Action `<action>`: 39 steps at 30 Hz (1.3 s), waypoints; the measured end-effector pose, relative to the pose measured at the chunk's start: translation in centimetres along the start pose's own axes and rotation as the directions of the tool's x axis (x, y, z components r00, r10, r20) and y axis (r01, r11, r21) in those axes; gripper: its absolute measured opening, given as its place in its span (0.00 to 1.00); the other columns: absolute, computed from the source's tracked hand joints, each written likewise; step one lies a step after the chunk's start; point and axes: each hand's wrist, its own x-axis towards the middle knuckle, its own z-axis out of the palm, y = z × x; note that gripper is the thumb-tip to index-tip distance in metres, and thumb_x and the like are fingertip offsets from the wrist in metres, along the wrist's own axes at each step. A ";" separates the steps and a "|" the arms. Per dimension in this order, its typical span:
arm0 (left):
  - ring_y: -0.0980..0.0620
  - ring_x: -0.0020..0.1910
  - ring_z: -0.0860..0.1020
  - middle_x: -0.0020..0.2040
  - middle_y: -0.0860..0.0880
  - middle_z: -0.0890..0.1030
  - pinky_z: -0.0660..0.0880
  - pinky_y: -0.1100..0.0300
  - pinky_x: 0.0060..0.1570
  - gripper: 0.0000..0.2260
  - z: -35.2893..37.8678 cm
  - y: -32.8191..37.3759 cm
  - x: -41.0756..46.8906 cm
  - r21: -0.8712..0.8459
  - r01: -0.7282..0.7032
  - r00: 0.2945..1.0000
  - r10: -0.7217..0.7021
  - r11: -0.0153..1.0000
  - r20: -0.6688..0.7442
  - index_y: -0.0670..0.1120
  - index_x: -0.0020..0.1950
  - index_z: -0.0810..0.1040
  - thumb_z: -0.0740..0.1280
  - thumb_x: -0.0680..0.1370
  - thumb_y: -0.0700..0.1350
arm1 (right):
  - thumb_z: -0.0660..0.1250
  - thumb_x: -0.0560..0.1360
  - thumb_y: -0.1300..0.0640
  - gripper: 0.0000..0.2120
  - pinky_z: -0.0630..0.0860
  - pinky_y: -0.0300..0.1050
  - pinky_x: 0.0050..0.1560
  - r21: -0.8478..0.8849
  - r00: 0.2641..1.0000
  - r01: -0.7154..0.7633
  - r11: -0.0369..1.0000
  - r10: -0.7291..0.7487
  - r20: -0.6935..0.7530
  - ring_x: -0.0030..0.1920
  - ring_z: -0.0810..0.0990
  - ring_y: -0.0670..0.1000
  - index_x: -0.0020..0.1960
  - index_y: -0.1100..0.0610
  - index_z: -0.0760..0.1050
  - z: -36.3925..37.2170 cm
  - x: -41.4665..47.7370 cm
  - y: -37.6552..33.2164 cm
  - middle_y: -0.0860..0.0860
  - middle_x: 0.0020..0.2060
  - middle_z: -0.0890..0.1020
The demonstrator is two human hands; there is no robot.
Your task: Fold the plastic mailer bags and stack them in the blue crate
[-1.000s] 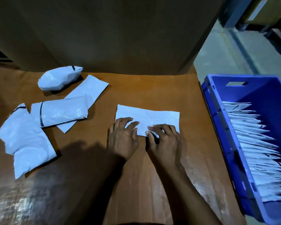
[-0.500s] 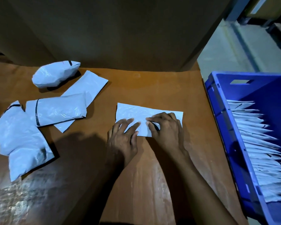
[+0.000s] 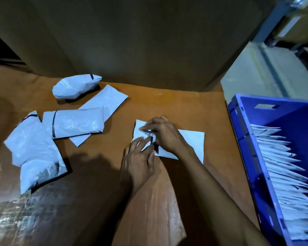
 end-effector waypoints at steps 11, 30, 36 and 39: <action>0.44 0.71 0.73 0.71 0.49 0.77 0.71 0.47 0.62 0.18 -1.3 0.8 0.9 0.043 -0.028 0.999 0.026 0.999 0.036 0.53 0.71 0.78 0.60 0.83 0.51 | 0.65 0.81 0.59 0.15 0.77 0.56 0.63 0.242 0.897 -0.221 0.945 0.295 -0.330 0.64 0.76 0.51 0.66 0.51 0.82 -0.9 -7.9 1.9 0.48 0.61 0.82; 0.40 0.84 0.49 0.85 0.44 0.54 0.55 0.34 0.78 0.29 0.2 1.8 2.9 0.258 -0.155 0.971 0.098 0.954 0.219 0.47 0.84 0.57 0.56 0.84 0.53 | 0.45 0.87 0.40 0.26 0.50 0.61 0.82 -0.249 0.901 -0.421 0.872 0.369 -0.228 0.84 0.43 0.50 0.84 0.41 0.54 3.2 -9.6 2.0 0.44 0.84 0.53; 0.40 0.84 0.50 0.84 0.44 0.55 0.52 0.34 0.78 0.29 0.4 2.2 3.4 0.283 -0.109 0.971 0.041 0.953 0.235 0.48 0.84 0.59 0.56 0.83 0.54 | 0.45 0.86 0.39 0.26 0.51 0.61 0.82 -0.243 0.886 -0.449 0.860 0.393 -0.247 0.85 0.46 0.51 0.82 0.41 0.61 3.2 -8.9 2.1 0.45 0.84 0.57; 0.39 0.84 0.52 0.84 0.43 0.57 0.54 0.33 0.77 0.28 1.1 1.8 3.9 0.294 -0.121 0.976 0.059 0.948 0.212 0.48 0.84 0.61 0.54 0.84 0.54 | 0.46 0.86 0.39 0.26 0.50 0.61 0.81 -0.250 0.882 -0.464 0.850 0.416 -0.222 0.85 0.45 0.51 0.82 0.41 0.60 3.0 -8.0 2.4 0.45 0.84 0.57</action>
